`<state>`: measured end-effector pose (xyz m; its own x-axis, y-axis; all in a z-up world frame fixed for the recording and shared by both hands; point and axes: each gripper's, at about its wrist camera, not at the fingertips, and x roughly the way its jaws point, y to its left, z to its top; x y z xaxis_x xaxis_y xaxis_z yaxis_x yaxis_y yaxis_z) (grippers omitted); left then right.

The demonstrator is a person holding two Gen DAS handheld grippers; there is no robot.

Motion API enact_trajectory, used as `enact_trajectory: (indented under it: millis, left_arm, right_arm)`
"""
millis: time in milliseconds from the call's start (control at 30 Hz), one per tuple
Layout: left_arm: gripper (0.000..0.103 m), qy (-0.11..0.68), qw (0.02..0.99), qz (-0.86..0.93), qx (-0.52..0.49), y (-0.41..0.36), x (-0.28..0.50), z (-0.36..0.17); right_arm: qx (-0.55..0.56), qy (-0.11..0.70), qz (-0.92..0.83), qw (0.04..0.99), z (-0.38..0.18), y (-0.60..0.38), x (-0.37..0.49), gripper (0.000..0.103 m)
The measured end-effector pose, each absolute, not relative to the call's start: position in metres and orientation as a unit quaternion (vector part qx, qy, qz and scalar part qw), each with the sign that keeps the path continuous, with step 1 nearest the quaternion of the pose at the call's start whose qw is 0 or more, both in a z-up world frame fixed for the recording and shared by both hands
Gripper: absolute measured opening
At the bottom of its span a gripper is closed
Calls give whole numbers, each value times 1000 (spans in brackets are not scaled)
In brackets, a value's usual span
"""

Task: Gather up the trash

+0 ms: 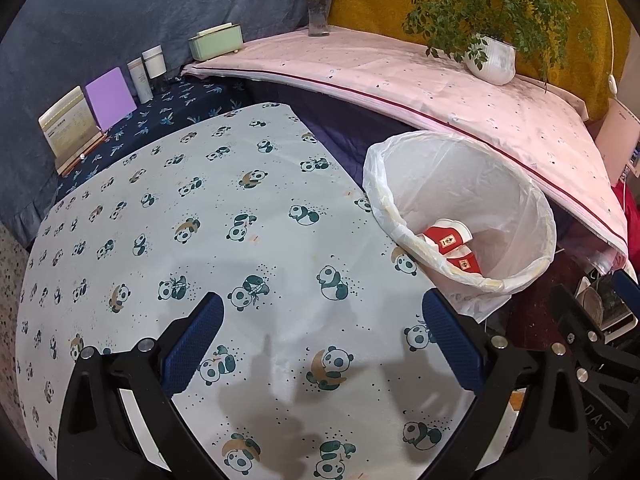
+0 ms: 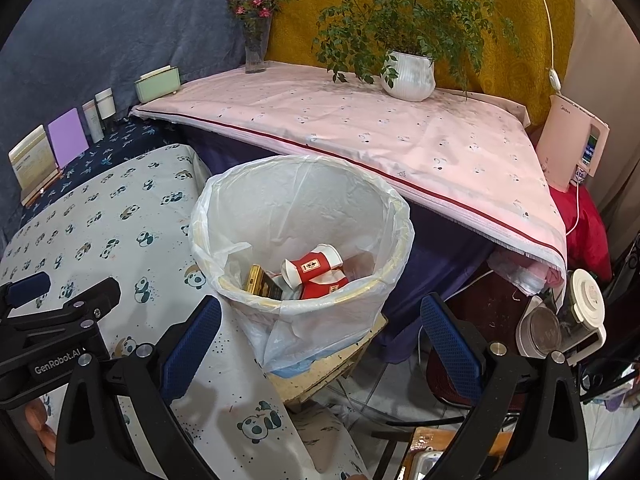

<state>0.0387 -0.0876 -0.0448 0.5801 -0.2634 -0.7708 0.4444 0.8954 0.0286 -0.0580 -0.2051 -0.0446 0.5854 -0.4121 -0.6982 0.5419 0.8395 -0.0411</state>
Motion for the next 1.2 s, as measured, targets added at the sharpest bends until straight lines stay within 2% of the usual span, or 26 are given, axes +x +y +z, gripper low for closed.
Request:
enact_trajectory:
  millis: [1200]
  left_arm:
    - [95, 400, 884, -216, 104, -96, 39, -40]
  right_arm:
    - [102, 354, -281, 886, -43, -211, -60, 96]
